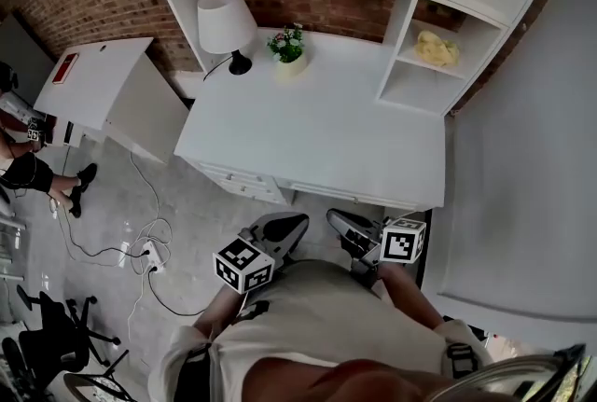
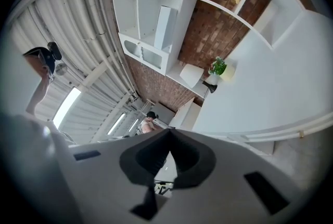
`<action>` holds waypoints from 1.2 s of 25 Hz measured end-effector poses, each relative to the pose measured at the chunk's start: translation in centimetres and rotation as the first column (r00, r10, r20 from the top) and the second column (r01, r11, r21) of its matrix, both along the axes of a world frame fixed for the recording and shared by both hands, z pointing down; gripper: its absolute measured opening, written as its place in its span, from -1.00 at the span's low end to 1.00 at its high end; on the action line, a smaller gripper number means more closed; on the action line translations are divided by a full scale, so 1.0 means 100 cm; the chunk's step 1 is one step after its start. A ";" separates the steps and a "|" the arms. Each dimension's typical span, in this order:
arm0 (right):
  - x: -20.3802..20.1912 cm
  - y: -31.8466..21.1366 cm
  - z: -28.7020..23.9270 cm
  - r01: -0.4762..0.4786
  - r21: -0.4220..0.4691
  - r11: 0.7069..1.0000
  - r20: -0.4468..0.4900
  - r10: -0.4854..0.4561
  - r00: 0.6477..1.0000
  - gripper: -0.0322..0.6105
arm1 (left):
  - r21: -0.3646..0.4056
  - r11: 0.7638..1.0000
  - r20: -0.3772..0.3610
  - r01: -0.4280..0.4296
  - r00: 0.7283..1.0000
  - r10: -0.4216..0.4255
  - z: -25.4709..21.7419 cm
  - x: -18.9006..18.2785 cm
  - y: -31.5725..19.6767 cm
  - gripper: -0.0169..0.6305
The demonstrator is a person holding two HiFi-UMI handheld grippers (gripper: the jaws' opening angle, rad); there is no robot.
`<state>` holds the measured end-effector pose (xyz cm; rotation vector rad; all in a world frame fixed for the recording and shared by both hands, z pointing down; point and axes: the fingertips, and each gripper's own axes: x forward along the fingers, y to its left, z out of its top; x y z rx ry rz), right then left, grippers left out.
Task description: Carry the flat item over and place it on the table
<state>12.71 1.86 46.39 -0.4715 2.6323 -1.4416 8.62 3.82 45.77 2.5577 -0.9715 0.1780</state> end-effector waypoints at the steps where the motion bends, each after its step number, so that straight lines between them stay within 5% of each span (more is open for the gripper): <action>1: -0.007 -0.005 -0.002 -0.003 0.004 1.000 -0.009 0.003 1.000 -0.87 | 0.006 1.000 0.015 -0.015 1.000 0.015 0.002 -0.006 -0.003 -0.89; 5: -0.036 -0.018 -0.006 0.017 0.012 1.000 -0.067 -0.016 0.998 -0.87 | 0.026 0.999 0.010 -0.044 0.999 0.044 0.000 -0.029 -0.020 -0.89; 15: -0.084 -0.052 -0.007 -0.059 -0.024 0.998 -0.137 0.055 0.989 -0.88 | -0.022 0.999 -0.171 -0.042 0.985 0.037 -0.006 -0.097 -0.070 -0.89; 30: -0.157 -0.100 0.010 -0.096 -0.083 0.992 -0.196 0.078 0.978 -0.88 | 0.000 1.000 -0.197 0.018 0.980 -0.017 -0.006 -0.180 -0.123 -0.89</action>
